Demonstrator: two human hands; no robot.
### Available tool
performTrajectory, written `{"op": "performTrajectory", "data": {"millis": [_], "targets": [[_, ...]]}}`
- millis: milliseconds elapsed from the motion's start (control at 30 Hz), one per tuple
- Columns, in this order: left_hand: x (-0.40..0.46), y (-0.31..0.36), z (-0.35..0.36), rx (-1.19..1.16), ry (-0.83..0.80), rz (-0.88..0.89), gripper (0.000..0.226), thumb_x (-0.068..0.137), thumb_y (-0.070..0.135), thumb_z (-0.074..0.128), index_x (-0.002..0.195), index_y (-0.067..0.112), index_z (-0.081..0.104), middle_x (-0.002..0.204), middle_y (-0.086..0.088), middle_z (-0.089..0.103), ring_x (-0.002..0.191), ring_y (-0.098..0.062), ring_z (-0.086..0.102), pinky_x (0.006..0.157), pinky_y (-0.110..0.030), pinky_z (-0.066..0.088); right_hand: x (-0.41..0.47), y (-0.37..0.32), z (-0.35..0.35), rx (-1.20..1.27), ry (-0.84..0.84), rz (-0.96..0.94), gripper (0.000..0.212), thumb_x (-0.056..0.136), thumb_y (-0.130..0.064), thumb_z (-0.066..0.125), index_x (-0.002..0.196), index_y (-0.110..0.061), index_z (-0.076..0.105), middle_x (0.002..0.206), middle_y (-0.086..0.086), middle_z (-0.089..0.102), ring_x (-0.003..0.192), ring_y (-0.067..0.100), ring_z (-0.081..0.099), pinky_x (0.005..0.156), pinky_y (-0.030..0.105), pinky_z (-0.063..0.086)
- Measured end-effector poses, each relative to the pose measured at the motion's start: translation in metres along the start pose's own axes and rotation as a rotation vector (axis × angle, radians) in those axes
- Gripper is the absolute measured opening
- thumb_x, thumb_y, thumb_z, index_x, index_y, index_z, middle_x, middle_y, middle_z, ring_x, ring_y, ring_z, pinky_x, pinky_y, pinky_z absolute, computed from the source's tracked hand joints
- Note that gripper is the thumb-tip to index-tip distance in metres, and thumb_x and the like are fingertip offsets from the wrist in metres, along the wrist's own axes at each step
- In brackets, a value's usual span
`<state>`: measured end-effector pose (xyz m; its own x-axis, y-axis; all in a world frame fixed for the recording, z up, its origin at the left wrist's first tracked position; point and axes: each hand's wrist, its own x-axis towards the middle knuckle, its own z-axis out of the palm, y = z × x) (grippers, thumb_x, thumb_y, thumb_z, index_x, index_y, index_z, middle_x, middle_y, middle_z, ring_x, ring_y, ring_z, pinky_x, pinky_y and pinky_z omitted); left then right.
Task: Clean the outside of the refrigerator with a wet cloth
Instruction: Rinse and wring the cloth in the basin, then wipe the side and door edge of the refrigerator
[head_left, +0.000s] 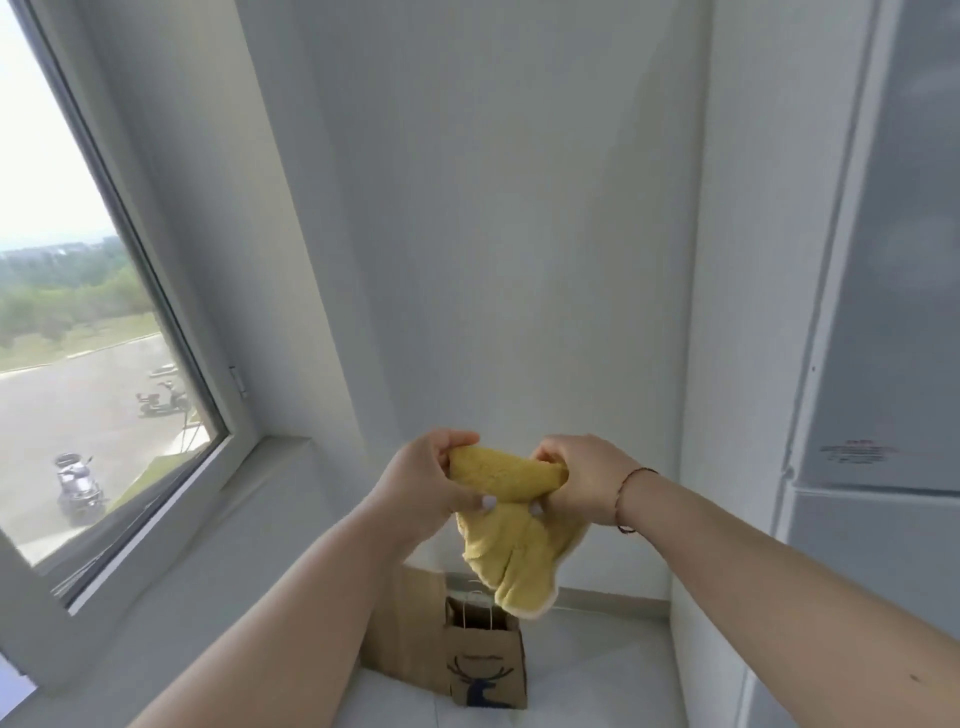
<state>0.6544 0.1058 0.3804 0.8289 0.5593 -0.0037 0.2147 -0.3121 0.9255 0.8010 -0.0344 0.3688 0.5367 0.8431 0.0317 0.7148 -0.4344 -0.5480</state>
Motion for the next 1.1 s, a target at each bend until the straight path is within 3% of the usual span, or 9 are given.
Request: {"op": "performTrajectory", "data": {"millis": [167,333,500,633,767,867,933,1000,1100], "targets": [[0.046,0.009,0.009,0.361,0.009,0.179,0.007,0.082,0.026,0.076,0.077,0.024,0.071,0.065,0.017,0.061,0.065,-0.007,0.054,0.061,-0.017,0.042,0.01,0.029,-0.022,-0.005,0.164,0.008,0.026,0.076,-0.033,0.068,0.087,-0.009,0.068,0.105,0.001,0.053,0.102,0.021,0.05,0.087,0.03,0.041],[0.088,0.018,0.024,-0.36,-0.3,0.029,0.045,0.079,0.043,0.072,0.109,0.01,0.069,0.103,-0.004,0.074,0.1,-0.02,0.069,0.093,-0.04,0.051,0.015,0.046,-0.049,0.948,0.157,0.163,0.039,0.068,-0.01,0.075,0.101,0.008,0.066,0.101,0.023,0.069,0.095,0.035,0.066,0.087,0.041,0.054],[0.138,0.034,0.043,-0.416,-0.521,0.088,0.054,0.074,0.014,0.081,0.123,0.006,0.06,0.118,-0.015,0.069,0.107,-0.029,0.068,0.084,-0.041,0.056,0.033,0.053,-0.063,1.432,0.242,0.172,0.056,0.068,-0.028,0.074,0.11,0.007,0.063,0.112,0.024,0.063,0.104,0.035,0.063,0.096,0.046,0.048],[0.181,0.058,0.05,-0.611,-0.578,0.126,0.049,0.08,0.017,0.067,0.124,-0.001,0.056,0.117,-0.019,0.069,0.108,-0.033,0.067,0.088,-0.043,0.057,0.047,0.052,-0.058,1.78,0.137,-0.031,0.089,0.066,-0.051,0.08,0.131,0.004,0.053,0.138,0.024,0.049,0.128,0.037,0.047,0.11,0.051,0.034],[0.208,0.076,0.067,-0.598,-0.672,0.166,0.039,0.087,0.025,0.063,0.121,0.005,0.058,0.113,-0.017,0.071,0.104,-0.032,0.069,0.084,-0.044,0.058,0.059,0.049,-0.043,1.818,0.284,-0.027,0.083,0.073,-0.047,0.076,0.139,-0.006,0.047,0.145,0.019,0.043,0.135,0.036,0.039,0.116,0.052,0.02],[0.224,0.084,0.084,-0.517,-0.697,0.212,0.027,0.096,0.025,0.057,0.117,0.008,0.061,0.106,-0.011,0.074,0.096,-0.026,0.072,0.074,-0.036,0.06,0.053,0.049,-0.055,1.711,0.656,0.135,0.067,0.068,-0.023,0.076,0.128,-0.002,0.055,0.128,0.018,0.059,0.11,0.035,0.061,0.088,0.046,0.053],[0.23,0.087,0.097,-0.479,-0.726,0.216,0.026,0.099,0.025,0.053,0.115,0.006,0.062,0.105,-0.013,0.074,0.095,-0.028,0.072,0.075,-0.038,0.06,0.045,0.048,-0.065,1.588,0.798,0.243,0.059,0.054,-0.022,0.078,0.108,-0.006,0.061,0.101,0.017,0.063,0.072,0.025,0.06,0.049,0.022,0.046],[0.235,0.091,0.114,-0.448,-0.729,0.23,0.03,0.099,0.03,0.053,0.111,0.005,0.064,0.105,-0.017,0.073,0.097,-0.033,0.071,0.082,-0.045,0.059,0.039,0.044,-0.072,1.459,0.884,0.299,0.05,0.05,-0.027,0.078,0.093,-0.009,0.06,0.077,0.014,0.057,0.051,0.019,0.045,0.045,0.015,0.024],[0.233,0.108,0.133,-0.39,-0.698,0.353,0.058,0.086,0.058,0.059,0.103,0.003,0.065,0.101,-0.023,0.071,0.094,-0.043,0.068,0.087,-0.06,0.053,0.03,0.036,-0.082,1.442,1.046,0.176,0.031,0.075,-0.019,0.069,0.096,0.002,0.062,0.075,0.018,0.065,0.049,0.028,0.058,0.045,0.019,0.039]]}}
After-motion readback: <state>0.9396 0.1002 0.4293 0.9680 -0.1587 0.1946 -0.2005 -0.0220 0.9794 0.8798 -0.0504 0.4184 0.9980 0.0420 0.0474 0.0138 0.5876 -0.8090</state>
